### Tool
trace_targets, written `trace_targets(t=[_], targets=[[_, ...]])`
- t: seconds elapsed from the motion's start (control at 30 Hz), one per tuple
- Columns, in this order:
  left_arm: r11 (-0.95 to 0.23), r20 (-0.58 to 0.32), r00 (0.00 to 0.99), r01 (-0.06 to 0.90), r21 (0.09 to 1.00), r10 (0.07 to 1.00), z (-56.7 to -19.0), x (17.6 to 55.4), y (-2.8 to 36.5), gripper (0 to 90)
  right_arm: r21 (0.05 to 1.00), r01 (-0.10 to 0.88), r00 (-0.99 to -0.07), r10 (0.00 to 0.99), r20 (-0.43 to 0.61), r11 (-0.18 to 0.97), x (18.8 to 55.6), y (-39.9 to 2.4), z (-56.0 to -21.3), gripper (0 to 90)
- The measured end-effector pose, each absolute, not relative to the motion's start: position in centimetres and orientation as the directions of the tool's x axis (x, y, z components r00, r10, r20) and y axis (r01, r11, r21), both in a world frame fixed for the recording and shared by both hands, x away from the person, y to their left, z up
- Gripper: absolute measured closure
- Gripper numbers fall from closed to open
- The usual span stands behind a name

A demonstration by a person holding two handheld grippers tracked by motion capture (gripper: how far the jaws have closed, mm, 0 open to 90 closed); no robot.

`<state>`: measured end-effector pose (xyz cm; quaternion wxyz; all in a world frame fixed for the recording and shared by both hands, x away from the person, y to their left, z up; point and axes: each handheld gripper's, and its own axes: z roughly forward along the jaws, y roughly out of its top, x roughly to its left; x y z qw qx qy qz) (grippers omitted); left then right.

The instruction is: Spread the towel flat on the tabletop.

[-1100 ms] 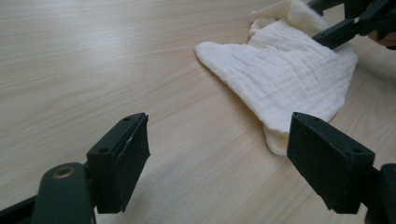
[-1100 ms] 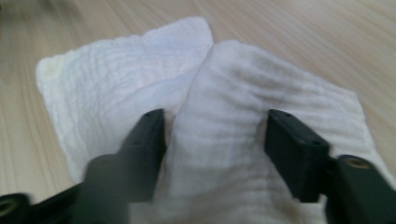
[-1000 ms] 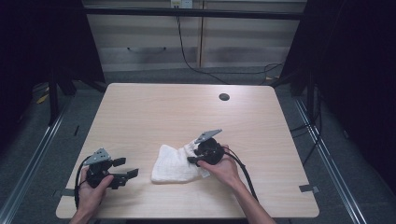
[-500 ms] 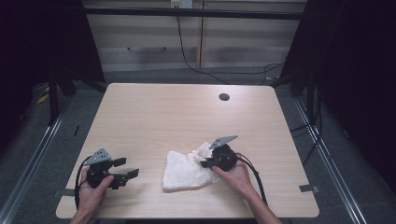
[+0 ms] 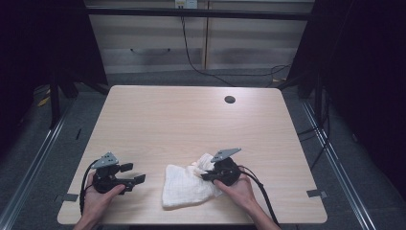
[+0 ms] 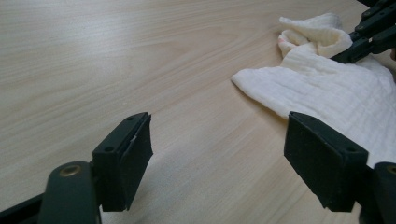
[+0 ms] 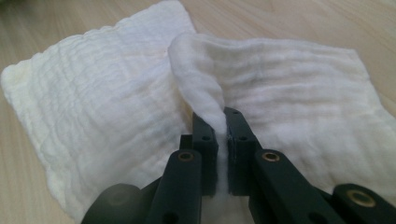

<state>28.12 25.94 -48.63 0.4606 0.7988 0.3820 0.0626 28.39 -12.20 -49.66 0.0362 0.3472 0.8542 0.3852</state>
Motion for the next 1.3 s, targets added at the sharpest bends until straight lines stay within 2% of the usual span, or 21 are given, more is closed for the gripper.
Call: trace_targets(t=[0.07,0.3,0.5,0.73,0.8,0.97,1.07,1.17,1.3], targets=[[-0.288,-0.253,0.703,0.554,0.781,0.665,-48.6,28.1,25.9,24.1,0.684,0.564,-0.758,0.619,0.206,0.463,28.6,-11.9,-49.6,80.1],[-0.313,-0.257,0.722,0.553,0.772,0.643,-48.5,28.2,25.3,24.1,0.714,0.562,-0.746,0.628,0.221,0.417,28.3,-13.2,-48.0,53.5],[-0.335,-0.246,0.74,0.54,0.772,0.627,-47.8,28.5,24.4,25.3,0.759,0.546,-0.724,0.655,0.215,0.355,27.2,-16.0,-46.2,41.4],[-0.354,-0.232,0.762,0.518,0.779,0.605,-46.1,30.1,22.8,30.3,0.757,0.565,-0.682,0.702,0.205,0.328,25.9,-19.4,-46.2,39.6],[-0.402,-0.184,0.768,0.505,0.764,0.614,-45.8,30.8,21.9,27.0,0.752,0.574,-0.67,0.714,0.204,0.323,25.4,-20.2,-46.2,39.9],[-0.417,-0.217,0.784,0.516,0.748,0.581,-46.2,32.7,20.4,25.3,0.764,0.584,-0.633,0.742,0.218,0.274,24.5,-21.8,-46.3,39.8],[-0.385,-0.271,0.776,0.543,0.746,0.57,-47.1,33.6,19.9,23.5,0.77,0.585,-0.622,0.751,0.224,0.255,24.5,-22.4,-46.4,39.8],[-0.411,-0.256,0.786,0.535,0.738,0.564,-47.4,33.7,19.6,25.7,0.77,0.588,-0.616,0.754,0.226,0.249,24.5,-22.5,-46.4,39.9],[-0.462,-0.239,0.806,0.523,0.717,0.541,-48.3,33.7,18.5,36.1,0.755,0.596,-0.623,0.75,0.222,0.272,24.7,-22.1,-47.1,39.7]])
